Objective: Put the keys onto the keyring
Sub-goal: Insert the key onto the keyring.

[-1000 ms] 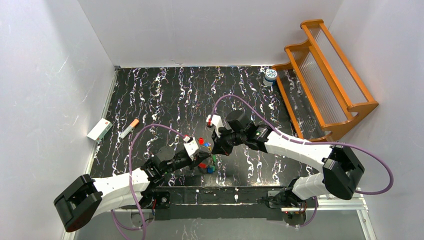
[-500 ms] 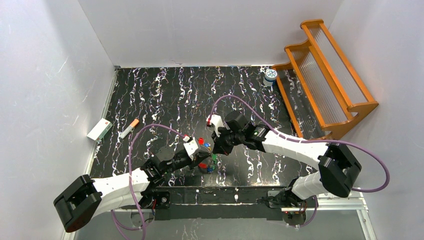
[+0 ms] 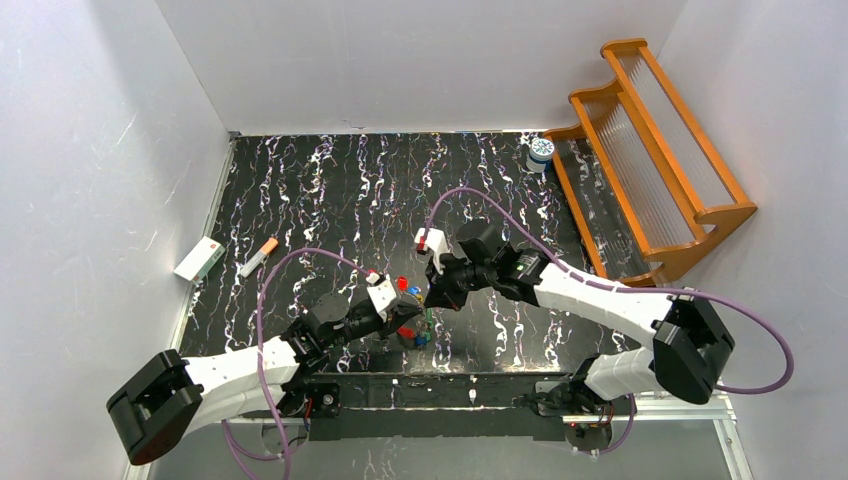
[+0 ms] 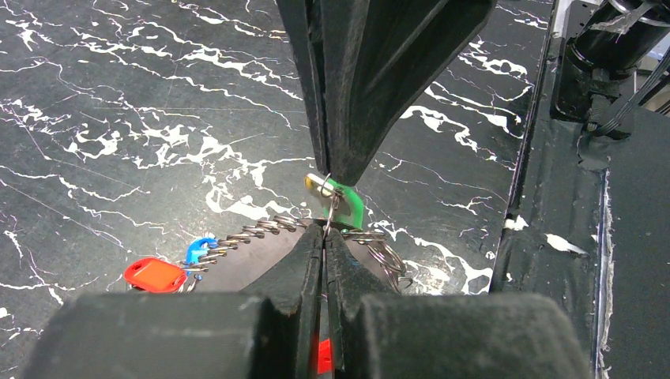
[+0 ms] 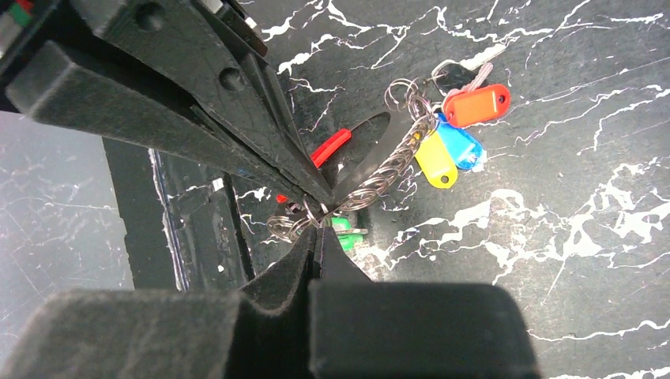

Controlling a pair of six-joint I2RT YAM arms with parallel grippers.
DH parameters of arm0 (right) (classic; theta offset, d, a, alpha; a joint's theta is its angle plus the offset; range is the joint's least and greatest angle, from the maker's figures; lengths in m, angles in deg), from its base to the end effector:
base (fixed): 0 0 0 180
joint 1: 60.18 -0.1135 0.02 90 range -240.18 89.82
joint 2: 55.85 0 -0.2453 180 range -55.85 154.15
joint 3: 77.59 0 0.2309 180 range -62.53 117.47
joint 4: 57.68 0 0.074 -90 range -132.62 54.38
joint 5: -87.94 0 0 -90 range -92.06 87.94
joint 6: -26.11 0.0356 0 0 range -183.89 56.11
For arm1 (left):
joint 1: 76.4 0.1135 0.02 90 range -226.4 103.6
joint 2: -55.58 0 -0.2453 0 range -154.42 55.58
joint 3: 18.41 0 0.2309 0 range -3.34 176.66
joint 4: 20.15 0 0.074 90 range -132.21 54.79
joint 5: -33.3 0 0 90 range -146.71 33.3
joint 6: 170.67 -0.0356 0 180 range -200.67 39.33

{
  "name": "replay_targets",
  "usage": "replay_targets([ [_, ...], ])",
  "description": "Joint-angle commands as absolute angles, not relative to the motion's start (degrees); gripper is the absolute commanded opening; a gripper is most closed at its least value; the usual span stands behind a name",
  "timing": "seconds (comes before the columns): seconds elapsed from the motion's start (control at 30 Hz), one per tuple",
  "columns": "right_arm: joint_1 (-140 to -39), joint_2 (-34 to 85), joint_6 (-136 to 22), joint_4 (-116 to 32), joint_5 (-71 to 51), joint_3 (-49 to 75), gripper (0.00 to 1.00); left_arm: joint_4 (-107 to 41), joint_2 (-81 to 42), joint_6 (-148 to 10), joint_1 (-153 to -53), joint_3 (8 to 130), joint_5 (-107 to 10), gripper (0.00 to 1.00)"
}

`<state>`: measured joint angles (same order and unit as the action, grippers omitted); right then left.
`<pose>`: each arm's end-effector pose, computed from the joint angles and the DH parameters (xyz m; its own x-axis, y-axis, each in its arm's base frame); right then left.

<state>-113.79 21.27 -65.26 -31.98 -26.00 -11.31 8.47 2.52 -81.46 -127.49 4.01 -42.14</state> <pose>0.1531 0.2321 0.2458 -0.3309 -0.4858 -0.8090 -0.9373 0.2683 0.2223 0.1059 -0.1454 0.1881 -0.0096 0.0331 -0.9994 0.9112 0.4120 0.0049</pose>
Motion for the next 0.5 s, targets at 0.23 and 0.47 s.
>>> replay_targets([
  [0.23, -113.97, 17.95, -66.83, -28.47, -27.82, -9.53, 0.01, 10.76, 3.11, -81.09, -127.66, 4.94, -42.74, 0.00],
  [0.47, -114.06, 18.68, -66.49, -29.85, -28.70, -9.23, 0.01, 10.80, 3.24, -81.06, -127.64, 4.92, -42.64, 0.00],
])
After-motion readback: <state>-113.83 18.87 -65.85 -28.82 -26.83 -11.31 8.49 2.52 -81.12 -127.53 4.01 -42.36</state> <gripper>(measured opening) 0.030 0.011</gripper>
